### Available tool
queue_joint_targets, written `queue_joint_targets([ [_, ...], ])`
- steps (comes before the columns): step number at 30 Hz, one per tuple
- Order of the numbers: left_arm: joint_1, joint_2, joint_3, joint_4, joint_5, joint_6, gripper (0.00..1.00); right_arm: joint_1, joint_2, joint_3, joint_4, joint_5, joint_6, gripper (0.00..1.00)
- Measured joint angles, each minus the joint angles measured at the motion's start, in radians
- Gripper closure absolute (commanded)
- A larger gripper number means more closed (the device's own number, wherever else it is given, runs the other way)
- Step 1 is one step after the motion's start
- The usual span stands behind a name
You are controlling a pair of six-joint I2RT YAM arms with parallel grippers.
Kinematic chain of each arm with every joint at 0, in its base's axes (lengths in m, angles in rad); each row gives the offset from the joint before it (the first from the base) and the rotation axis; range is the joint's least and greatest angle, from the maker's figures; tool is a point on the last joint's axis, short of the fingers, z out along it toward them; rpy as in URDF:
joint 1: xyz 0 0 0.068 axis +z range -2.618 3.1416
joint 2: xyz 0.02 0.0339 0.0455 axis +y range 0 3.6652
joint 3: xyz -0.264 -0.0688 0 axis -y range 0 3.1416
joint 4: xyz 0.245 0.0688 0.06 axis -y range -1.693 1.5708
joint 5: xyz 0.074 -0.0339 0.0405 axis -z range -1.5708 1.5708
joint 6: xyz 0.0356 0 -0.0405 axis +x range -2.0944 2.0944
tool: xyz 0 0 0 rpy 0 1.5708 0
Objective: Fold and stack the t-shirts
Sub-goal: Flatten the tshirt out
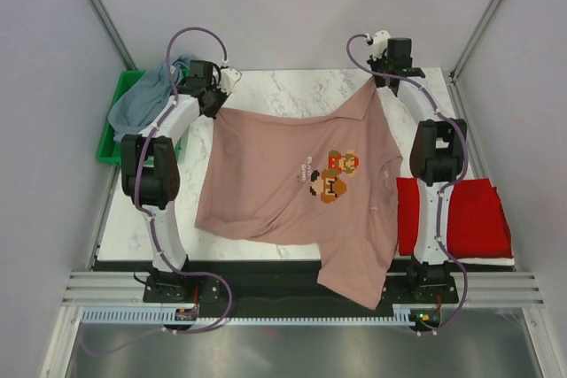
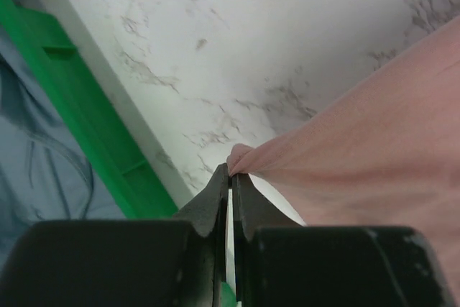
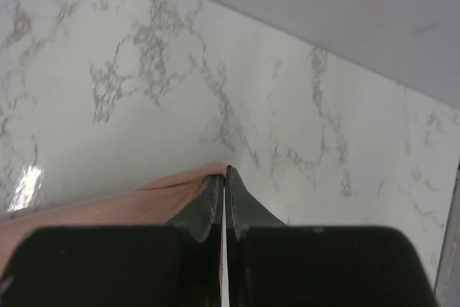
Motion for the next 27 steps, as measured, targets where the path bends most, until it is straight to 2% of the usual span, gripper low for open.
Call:
queue_joint_targets([
  [2, 0.003, 0.042, 0.062, 0.002, -0.020, -0.006, 0.88, 0.003, 0.052, 0.084, 0.019, 0.021, 0.002, 1.00],
  [4, 0.003, 0.093, 0.136, 0.009, -0.039, -0.009, 0.73, 0.008, 0.104, 0.171, 0.039, 0.043, 0.002, 1.00],
  [5, 0.004, 0.124, 0.180, 0.007, -0.053, -0.015, 0.62, 0.011, 0.122, 0.207, 0.046, 0.050, 0.002, 1.00],
  [8, 0.006, 0.191, 0.284, 0.012, -0.080, -0.034, 0.43, 0.023, 0.161, 0.273, 0.072, 0.070, 0.000, 1.00],
  [10, 0.010, 0.202, 0.307, 0.014, -0.084, -0.042, 0.39, 0.033, 0.166, 0.282, 0.090, 0.082, -0.003, 1.00],
  [12, 0.013, 0.203, 0.319, 0.014, -0.089, -0.052, 0.37, 0.040, 0.166, 0.282, 0.092, 0.089, -0.003, 1.00],
  [18, 0.021, 0.220, 0.386, -0.059, -0.060, -0.077, 0.46, 0.060, 0.166, 0.265, 0.099, 0.105, -0.003, 1.00],
  [23, 0.033, 0.431, 0.735, -0.239, -0.008, -0.130, 0.48, 0.065, 0.166, 0.242, 0.091, 0.103, -0.003, 1.00],
  [27, 0.045, 0.527, 0.803, -0.303, 0.018, -0.153, 0.48, 0.068, 0.166, 0.237, 0.091, 0.103, -0.003, 1.00],
])
